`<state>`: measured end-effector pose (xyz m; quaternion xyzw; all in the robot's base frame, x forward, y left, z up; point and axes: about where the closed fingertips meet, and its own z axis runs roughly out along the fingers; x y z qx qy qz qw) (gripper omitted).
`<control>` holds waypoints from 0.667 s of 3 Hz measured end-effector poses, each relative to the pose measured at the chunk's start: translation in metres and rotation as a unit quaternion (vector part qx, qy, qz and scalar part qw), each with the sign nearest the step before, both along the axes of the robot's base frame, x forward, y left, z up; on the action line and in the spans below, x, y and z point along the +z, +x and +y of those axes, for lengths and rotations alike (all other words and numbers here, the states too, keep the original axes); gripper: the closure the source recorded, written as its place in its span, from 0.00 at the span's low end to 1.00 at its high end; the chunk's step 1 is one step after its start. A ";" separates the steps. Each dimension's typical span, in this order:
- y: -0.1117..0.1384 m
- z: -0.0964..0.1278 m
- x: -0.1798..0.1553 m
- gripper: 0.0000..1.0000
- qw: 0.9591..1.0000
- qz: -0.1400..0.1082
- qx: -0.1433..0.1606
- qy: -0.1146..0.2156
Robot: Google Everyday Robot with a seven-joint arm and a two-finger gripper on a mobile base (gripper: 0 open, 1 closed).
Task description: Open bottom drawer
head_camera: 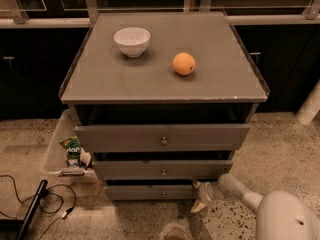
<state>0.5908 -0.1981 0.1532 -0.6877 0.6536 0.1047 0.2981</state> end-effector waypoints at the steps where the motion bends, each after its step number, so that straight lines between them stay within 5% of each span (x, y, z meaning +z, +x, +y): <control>1: 0.000 0.000 0.000 0.42 1.000 0.000 0.000 0.000; 2: -0.001 0.000 0.003 0.65 1.000 0.002 0.000 0.001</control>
Offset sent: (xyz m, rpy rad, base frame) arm -0.0099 -0.0021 -0.0047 0.0204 0.0325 0.0030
